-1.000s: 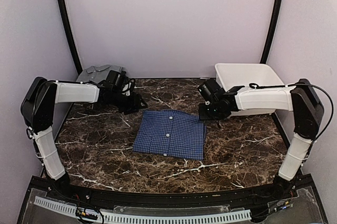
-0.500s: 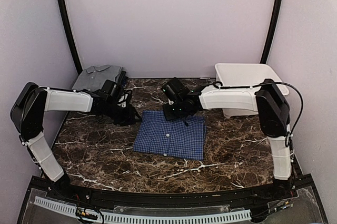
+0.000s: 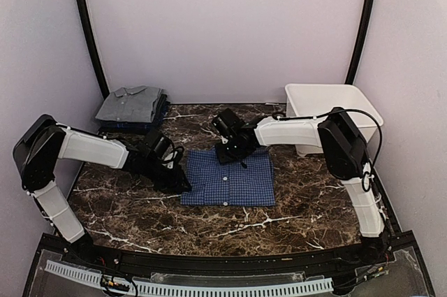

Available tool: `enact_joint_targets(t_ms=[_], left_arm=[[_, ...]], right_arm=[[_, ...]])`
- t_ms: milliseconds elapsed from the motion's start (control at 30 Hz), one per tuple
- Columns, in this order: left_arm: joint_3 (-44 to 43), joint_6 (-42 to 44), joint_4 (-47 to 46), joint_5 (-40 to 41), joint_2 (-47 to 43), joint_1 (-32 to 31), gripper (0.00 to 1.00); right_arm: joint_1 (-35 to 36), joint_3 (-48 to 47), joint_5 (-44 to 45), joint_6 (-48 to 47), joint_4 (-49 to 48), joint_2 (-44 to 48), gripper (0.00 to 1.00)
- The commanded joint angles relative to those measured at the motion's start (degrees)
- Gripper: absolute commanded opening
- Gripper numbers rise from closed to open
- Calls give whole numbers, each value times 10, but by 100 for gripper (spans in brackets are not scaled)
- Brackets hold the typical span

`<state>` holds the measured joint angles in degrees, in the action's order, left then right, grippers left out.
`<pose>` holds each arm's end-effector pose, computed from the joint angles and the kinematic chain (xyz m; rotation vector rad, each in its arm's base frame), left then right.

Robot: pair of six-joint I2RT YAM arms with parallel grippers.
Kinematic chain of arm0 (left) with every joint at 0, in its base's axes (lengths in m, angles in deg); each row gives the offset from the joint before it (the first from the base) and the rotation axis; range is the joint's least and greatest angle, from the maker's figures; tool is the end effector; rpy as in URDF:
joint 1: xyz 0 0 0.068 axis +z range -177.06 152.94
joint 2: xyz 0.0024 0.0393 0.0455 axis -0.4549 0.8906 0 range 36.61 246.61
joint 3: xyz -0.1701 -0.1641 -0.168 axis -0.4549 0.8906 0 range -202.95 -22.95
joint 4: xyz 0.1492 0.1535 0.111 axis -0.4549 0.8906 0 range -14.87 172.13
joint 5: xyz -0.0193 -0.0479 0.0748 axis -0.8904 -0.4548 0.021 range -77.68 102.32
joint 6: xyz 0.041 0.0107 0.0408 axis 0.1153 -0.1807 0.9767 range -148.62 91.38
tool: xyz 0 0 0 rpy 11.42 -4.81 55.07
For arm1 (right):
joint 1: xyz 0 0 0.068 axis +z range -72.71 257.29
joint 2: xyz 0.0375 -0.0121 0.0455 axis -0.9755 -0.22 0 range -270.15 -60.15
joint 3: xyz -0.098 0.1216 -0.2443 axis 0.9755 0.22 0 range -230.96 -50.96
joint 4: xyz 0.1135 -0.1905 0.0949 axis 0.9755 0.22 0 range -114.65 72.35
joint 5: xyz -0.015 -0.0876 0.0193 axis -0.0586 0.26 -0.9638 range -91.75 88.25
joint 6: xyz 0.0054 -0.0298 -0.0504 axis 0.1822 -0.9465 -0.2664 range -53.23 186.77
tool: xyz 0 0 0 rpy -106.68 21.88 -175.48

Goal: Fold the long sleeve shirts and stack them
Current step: Smooth out the square-folded shirt at the center of the board.

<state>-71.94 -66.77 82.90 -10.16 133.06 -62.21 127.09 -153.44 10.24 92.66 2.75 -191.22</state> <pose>0.2453 -0.1926 0.1764 0.0985 2.7321 -0.9451 0.3260 0.3720 0.1758 -0.4456 2.4979 0.2655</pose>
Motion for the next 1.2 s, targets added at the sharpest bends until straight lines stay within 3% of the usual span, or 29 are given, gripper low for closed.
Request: enact_joint_targets(t_ms=[0, 300, 500, 667, 933, 1167], left_arm=[[32, -41, 10, 17, -52, -21, 24], [50, -78, 92, 74, -157, -57, 23], [-15, -57, 155, 162, -171, -58, 24], [-66, -16, 143, 173, -109, -55, 24], [-107, 26, 75, 151, -10, -16, 17], [-115, 50, 26, 110, 67, 26, 12]], right_arm=[[6, -9, -33, -8, -5, -12, 47], [56, 21, -79, -5, -23, 22, 47], [52, 38, -63, -22, -31, 85, 49], [39, 83, -57, -13, -59, 136, 48], [-6, 148, -82, 3, -92, 145, 25], [-43, 176, -89, 7, -107, 112, 25]])
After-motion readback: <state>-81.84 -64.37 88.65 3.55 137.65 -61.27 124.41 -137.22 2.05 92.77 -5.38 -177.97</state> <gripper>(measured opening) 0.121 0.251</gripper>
